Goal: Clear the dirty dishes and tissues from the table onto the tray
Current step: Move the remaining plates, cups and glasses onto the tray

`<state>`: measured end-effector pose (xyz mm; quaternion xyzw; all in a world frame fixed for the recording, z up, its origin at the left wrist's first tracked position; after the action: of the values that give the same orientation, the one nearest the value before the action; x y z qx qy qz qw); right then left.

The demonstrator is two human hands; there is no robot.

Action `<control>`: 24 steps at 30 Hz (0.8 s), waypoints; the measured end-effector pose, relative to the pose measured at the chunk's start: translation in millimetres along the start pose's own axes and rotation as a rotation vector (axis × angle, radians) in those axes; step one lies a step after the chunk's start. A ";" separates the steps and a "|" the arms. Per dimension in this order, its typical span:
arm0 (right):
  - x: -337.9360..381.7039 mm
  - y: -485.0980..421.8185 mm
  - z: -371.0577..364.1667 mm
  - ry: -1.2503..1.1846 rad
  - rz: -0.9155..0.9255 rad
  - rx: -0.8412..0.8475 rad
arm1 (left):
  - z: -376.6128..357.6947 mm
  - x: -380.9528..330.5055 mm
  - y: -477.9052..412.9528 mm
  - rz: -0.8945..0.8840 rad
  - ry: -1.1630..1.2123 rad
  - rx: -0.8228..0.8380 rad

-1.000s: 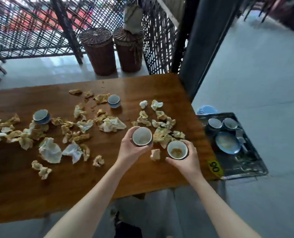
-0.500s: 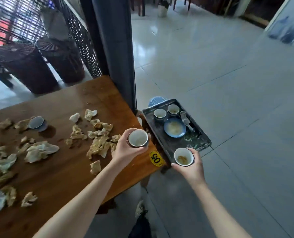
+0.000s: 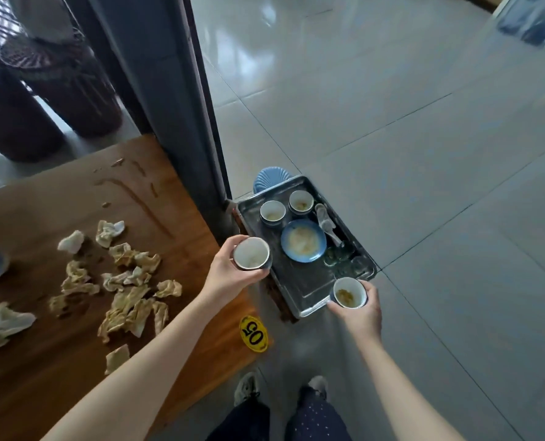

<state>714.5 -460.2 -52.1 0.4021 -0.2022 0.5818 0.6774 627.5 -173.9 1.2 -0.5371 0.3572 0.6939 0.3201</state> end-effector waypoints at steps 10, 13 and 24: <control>-33.6 -97.7 -12.8 0.158 0.013 0.270 | -113.6 63.2 -14.0 0.278 -0.006 -0.161; -41.6 -124.4 -13.6 0.270 0.094 0.375 | -151.4 85.1 -18.0 0.370 -0.017 -0.199; -99.2 -173.1 -63.6 0.392 0.276 0.519 | -207.3 198.8 -51.3 0.515 -0.153 -0.283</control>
<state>842.8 -472.6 -217.0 0.4105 0.0338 0.7659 0.4938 733.7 -308.2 -235.0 -0.4141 0.3561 0.8337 0.0816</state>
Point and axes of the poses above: each hand's wrist, its own y-axis away from the middle knuckle, its own z-axis out of the back of the hand, x = y × z, the point moved 5 cm from there along -y, towards the middle knuckle, and after that the axes turned 7 degrees about y, right-handed, at the moved point
